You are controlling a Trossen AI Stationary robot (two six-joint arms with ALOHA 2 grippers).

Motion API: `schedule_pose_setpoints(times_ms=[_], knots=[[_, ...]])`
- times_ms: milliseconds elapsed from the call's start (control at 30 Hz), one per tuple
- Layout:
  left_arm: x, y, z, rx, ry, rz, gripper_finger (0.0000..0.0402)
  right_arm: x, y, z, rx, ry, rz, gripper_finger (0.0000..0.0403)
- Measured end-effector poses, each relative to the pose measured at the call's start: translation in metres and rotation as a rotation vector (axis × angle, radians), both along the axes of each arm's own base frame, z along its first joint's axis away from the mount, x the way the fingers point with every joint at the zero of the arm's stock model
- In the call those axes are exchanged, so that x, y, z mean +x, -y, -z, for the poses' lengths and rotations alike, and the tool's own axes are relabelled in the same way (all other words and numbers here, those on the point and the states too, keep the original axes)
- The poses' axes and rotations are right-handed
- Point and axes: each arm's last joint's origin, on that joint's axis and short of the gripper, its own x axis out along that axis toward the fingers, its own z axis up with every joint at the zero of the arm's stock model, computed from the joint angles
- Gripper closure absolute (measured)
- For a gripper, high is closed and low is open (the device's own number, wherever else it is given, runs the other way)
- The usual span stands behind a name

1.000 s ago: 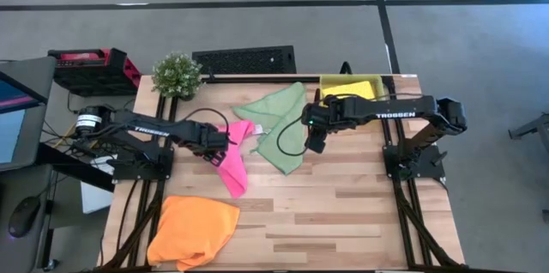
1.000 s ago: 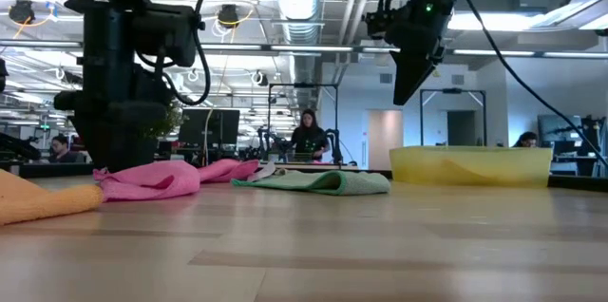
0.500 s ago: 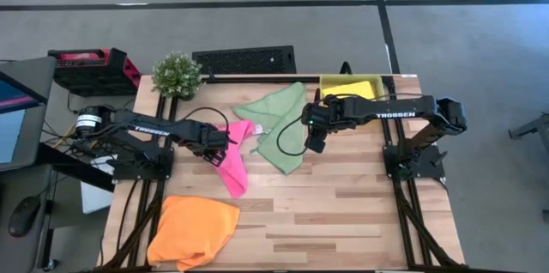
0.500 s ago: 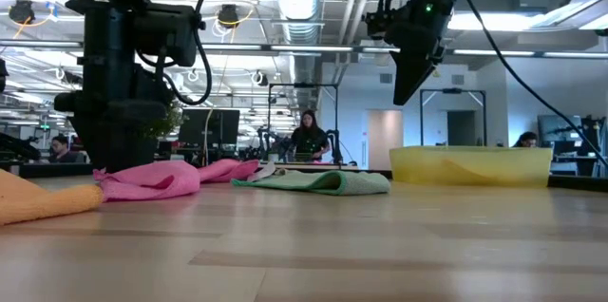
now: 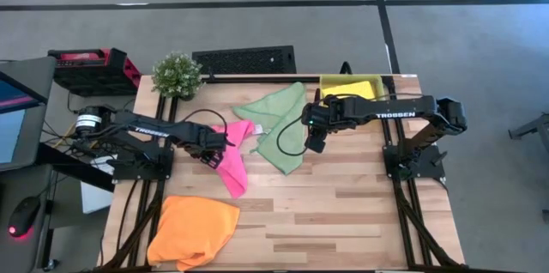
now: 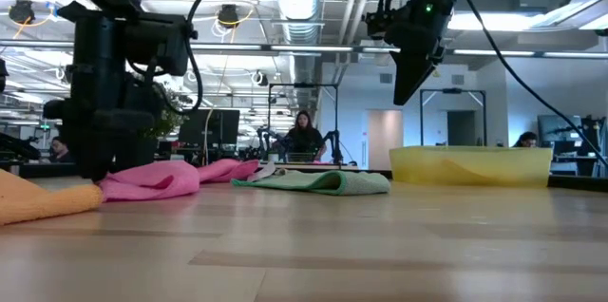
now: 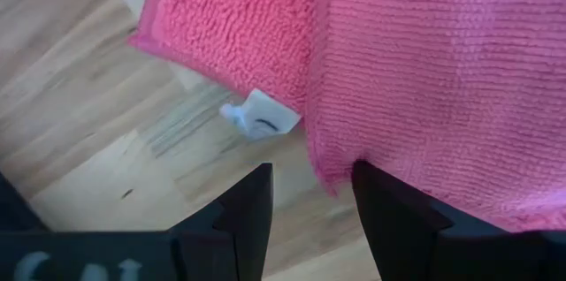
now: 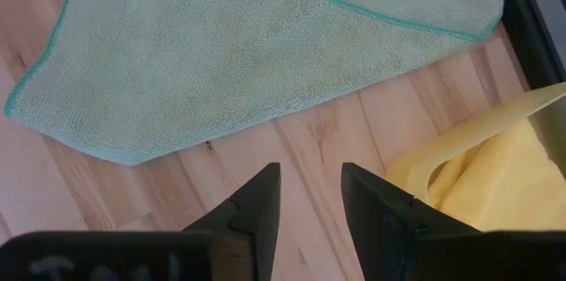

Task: Fold microfiber towels
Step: Fold the pink towel

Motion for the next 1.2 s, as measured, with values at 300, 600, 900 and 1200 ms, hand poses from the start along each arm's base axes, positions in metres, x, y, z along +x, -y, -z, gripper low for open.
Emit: schedule_pose_setpoints(times_ms=[300, 600, 900, 1200], knots=[[0.007, -0.001, -0.001, 0.011, 0.054, 0.089, 0.0248, 0.0, 0.0, 0.0, 0.0, 0.0, 0.0, 0.0258], [0.008, -0.001, -0.001, 0.003, 0.065, 0.1, 0.0248, 0.0, 0.0, 0.0, 0.001, 0.0, 0.0, 0.0258], [0.012, 0.004, -0.003, -0.049, 0.1, 0.136, 0.0248, 0.0, 0.0, 0.0, 0.009, 0.008, 0.023, 0.0258], [0.023, 0.009, -0.015, -0.042, 0.136, 0.194, 0.0248, 0.0, 0.0, 0.0, 0.009, 0.008, 0.023, 0.0258]])
